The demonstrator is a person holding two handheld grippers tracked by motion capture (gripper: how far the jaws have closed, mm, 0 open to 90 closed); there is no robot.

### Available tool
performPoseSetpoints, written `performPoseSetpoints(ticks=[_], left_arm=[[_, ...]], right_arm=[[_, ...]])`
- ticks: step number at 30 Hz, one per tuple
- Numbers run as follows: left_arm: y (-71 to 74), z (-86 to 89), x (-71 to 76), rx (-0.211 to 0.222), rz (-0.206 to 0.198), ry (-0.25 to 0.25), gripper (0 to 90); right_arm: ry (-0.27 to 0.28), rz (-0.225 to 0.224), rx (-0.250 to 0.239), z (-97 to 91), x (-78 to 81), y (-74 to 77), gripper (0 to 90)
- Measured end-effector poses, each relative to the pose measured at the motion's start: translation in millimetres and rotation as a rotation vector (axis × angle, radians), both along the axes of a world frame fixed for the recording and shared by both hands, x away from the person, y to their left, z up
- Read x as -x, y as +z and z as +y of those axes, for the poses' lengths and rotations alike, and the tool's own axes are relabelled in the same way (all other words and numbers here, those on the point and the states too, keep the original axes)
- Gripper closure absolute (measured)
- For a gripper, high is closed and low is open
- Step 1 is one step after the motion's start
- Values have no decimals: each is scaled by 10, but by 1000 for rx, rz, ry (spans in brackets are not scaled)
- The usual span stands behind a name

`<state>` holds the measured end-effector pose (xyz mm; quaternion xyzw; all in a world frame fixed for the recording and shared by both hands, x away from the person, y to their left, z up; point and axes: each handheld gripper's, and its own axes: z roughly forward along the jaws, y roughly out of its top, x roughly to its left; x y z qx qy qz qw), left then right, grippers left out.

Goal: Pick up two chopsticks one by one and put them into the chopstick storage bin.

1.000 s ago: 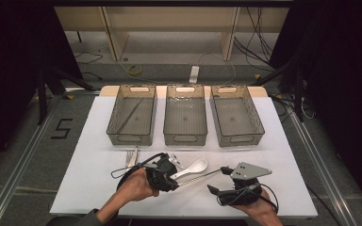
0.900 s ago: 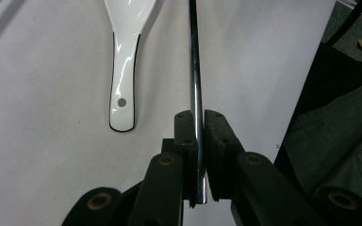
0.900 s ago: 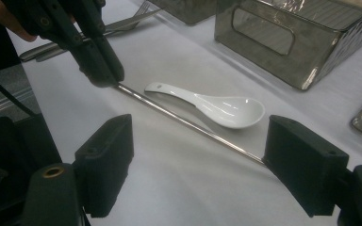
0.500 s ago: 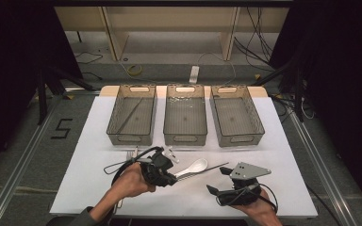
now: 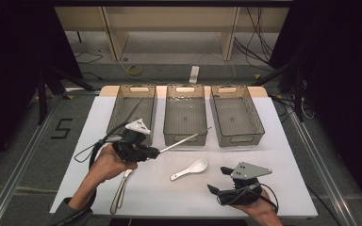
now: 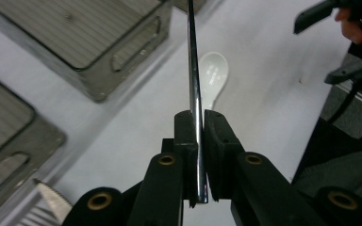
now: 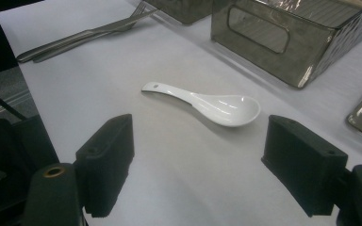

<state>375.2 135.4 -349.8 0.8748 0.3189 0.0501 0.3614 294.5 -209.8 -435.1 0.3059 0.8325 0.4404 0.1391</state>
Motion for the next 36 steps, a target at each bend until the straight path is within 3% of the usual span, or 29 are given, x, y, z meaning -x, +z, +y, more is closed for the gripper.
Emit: performPoseSetpoints(ticks=[10,15,20,25,30,36], left_arm=[[111,362,-303,34,-40,137,841],[128,521,-519,19,-61,224,841],[148,690,-723,38,-36,287,841],[146,797,-873,30,-37,351,841],[72,865,-1005,27,-8,399,841],[-21,922,-1084,16,-3,442,841]], right_arm=[[-6,1,-2,-10,-11,1,258],[-5,0,-4,-6,-9,1,258],[-2,2,-4,-8,-8,1,258],[-1,2,-4,-11,-7,0,258],[-11,0,-7,-26,-6,6,258],[-11,-2,-7,-31,-6,7,258]])
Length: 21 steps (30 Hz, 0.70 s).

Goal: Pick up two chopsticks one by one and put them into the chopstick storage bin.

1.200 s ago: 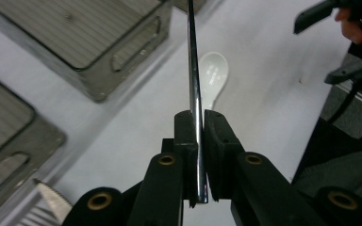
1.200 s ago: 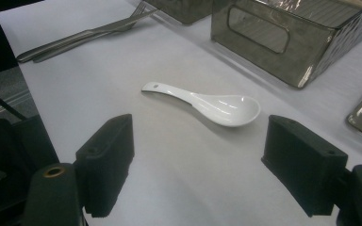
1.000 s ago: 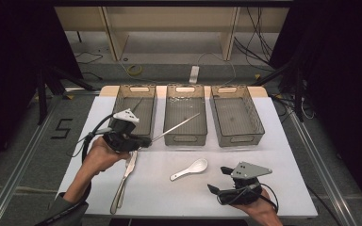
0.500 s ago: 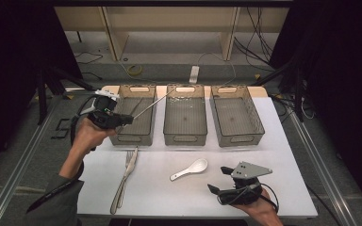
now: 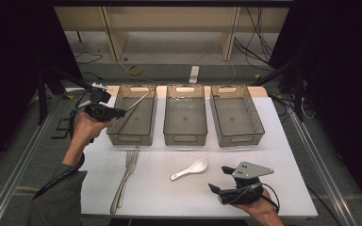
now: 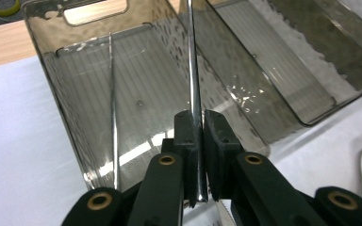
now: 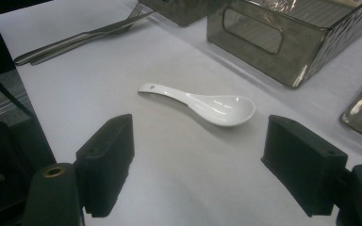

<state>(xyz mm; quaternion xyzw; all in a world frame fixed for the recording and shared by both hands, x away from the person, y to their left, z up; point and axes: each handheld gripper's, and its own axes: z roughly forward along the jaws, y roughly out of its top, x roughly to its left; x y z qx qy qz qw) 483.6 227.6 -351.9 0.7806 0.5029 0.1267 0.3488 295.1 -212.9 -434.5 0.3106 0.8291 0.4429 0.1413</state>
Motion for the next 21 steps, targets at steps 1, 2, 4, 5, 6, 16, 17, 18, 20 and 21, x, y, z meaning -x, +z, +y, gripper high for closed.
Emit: performPoseSetpoints(ticks=[1,2,4,5,6,16,17,18,20,21], left_arm=[[-15,19,-11,-3,1,9,841],[-30,41,-24,-4,4,19,841],[-63,90,-48,-3,10,39,841],[-82,113,-57,-2,13,50,841],[-103,132,-66,-6,19,56,841],[-303,161,-135,-49,53,91,840],[-321,166,-146,-47,54,97,840],[-336,163,-152,-51,55,103,840],[-360,162,-163,-64,58,104,840],[-373,160,-169,-63,57,111,839]], right_arm=[[-1,0,-1,0,0,0,258],[-1,0,-1,0,-1,-1,258],[-1,0,0,0,1,0,258],[0,-1,0,0,2,0,258],[-1,-1,1,-2,2,1,258],[-1,2,-3,-3,-3,-4,258],[-2,1,-2,-3,-4,-5,258],[-1,1,-2,-3,-3,-4,258],[-1,1,-3,-5,0,-3,258],[-2,-1,-4,-7,-3,-3,258]])
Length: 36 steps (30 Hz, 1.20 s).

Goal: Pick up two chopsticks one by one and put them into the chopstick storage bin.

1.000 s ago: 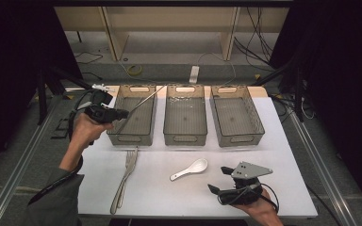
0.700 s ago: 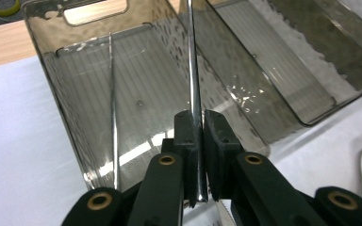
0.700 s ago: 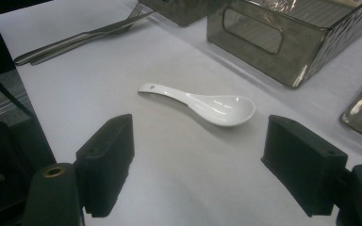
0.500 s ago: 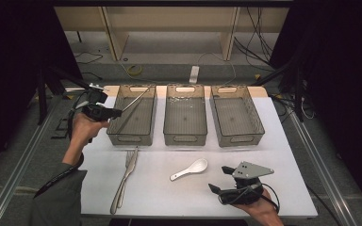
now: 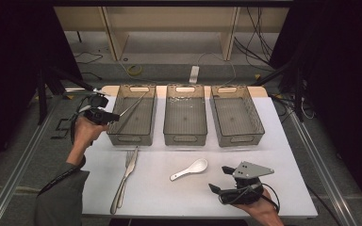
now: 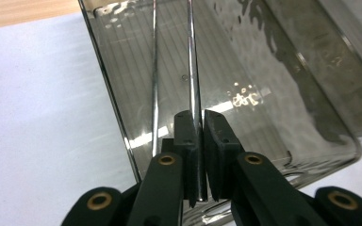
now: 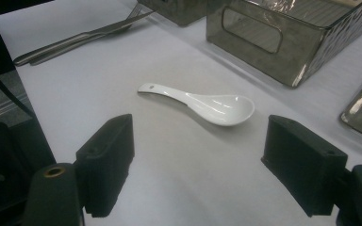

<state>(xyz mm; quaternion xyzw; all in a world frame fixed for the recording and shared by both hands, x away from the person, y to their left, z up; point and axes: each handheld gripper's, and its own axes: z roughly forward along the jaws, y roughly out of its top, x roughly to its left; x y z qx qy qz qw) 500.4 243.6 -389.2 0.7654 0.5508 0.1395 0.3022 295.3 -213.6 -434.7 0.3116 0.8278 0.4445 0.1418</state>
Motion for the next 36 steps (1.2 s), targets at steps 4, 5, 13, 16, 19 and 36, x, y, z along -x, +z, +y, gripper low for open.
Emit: performPoseSetpoints(ticks=[4,5,13,16,19,36], left_arm=[[-58,-9,-33,-15,7,9,839],[-75,-20,-40,-10,5,15,839],[-144,-39,-76,-26,2,20,836],[-157,-44,-92,-27,-1,20,827],[-156,-43,-99,30,-7,23,736],[106,-149,221,141,-88,-49,389]], right_arm=[[0,-2,1,-5,3,4,258],[0,-2,2,-5,3,5,258],[0,0,0,-6,3,3,259],[0,-1,-1,-4,2,2,259],[1,0,-1,-4,0,-1,259],[-4,6,0,-20,8,-2,257]])
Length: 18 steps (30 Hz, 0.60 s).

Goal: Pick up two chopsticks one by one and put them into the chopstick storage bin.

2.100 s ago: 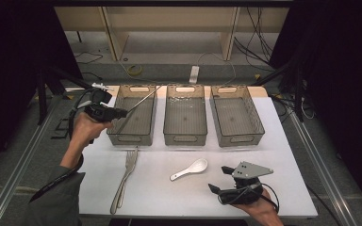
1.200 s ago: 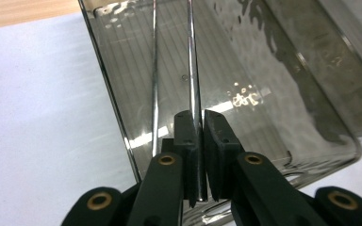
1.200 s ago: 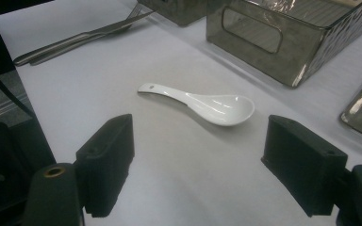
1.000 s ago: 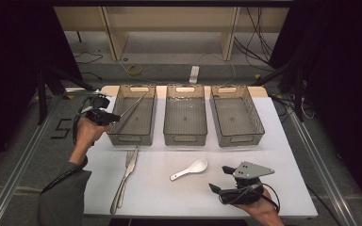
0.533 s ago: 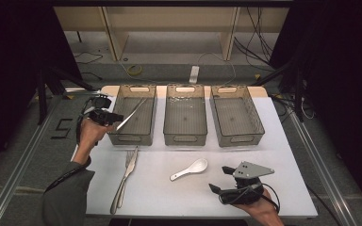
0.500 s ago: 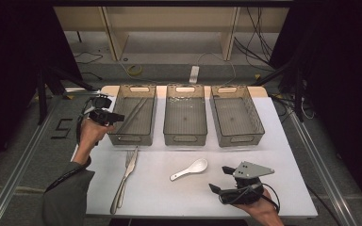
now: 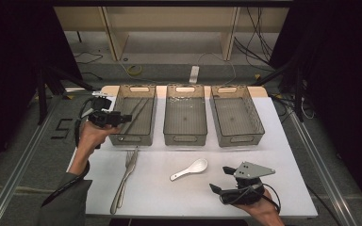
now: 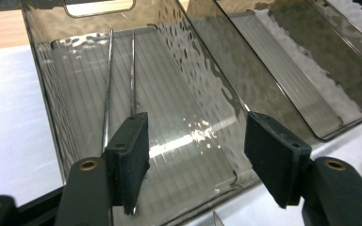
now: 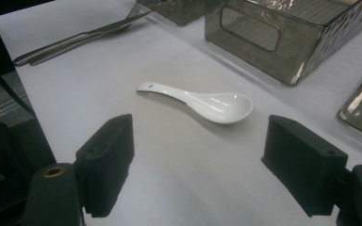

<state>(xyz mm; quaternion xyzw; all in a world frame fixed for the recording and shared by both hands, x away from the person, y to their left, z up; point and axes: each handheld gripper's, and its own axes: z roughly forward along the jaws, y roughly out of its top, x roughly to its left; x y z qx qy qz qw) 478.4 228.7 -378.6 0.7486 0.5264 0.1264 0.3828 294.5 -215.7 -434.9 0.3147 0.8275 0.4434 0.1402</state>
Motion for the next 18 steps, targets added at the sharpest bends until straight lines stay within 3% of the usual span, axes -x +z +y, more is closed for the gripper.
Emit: performPoseSetpoints(ticks=[9,18], left_arm=[[91,-36,146,0,-25,-30,312],[168,-270,330,-9,-42,-130,244]], right_arm=[[4,-3,-1,7,10,3,256],[-2,-7,-2,-8,15,10,253]])
